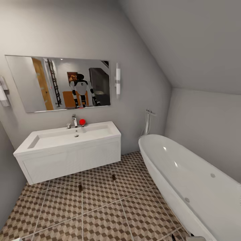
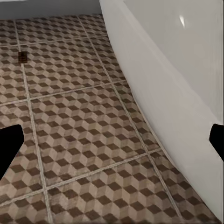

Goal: Take the four mousetraps from the cabinet in the bathroom and place them on the bathroom floor. Make sure all four end up on the same floor surface, and ensure that at least two of them are either under or directly next to the same bathroom sink.

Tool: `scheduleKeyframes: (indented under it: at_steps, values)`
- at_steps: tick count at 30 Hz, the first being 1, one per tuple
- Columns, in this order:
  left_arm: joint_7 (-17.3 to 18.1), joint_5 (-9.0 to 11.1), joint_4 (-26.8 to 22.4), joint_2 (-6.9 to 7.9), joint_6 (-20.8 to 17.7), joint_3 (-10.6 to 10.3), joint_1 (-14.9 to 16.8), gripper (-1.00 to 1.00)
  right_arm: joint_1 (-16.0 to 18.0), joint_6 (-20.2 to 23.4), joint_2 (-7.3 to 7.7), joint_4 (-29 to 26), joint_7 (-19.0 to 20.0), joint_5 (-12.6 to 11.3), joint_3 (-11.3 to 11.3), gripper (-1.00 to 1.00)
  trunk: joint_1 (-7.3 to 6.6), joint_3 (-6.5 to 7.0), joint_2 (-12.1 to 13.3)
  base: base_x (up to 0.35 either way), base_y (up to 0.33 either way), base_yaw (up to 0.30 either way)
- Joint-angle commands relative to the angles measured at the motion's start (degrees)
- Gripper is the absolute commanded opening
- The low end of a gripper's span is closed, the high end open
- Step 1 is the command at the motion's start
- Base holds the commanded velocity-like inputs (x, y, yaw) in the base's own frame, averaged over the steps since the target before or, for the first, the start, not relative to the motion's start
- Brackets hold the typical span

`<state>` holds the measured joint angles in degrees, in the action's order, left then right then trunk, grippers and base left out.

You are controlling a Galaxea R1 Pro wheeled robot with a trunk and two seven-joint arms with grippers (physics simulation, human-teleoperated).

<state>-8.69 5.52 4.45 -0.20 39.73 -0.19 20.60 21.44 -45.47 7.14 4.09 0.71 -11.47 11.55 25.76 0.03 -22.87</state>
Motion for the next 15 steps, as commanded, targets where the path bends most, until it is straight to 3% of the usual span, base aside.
scheduleKeyframes:
  at_steps: [1,15]
  values:
    - [0.1,0.5,0.2,-0.02,0.3,-0.1,0.1,1.0,0.1,-0.3,-0.03,0.2,0.0,-0.5,0.5,1.0,0.03,-0.02,-0.1,0.0,0.0,-0.28]
    - [0.2,0.5,0.2,-0.17,0.3,-0.1,0.0,1.0,0.1,-0.2,-0.03,0.2,0.0,-0.4,0.5,1.0,0.03,-0.02,-0.1,0.0,0.0,-0.28]
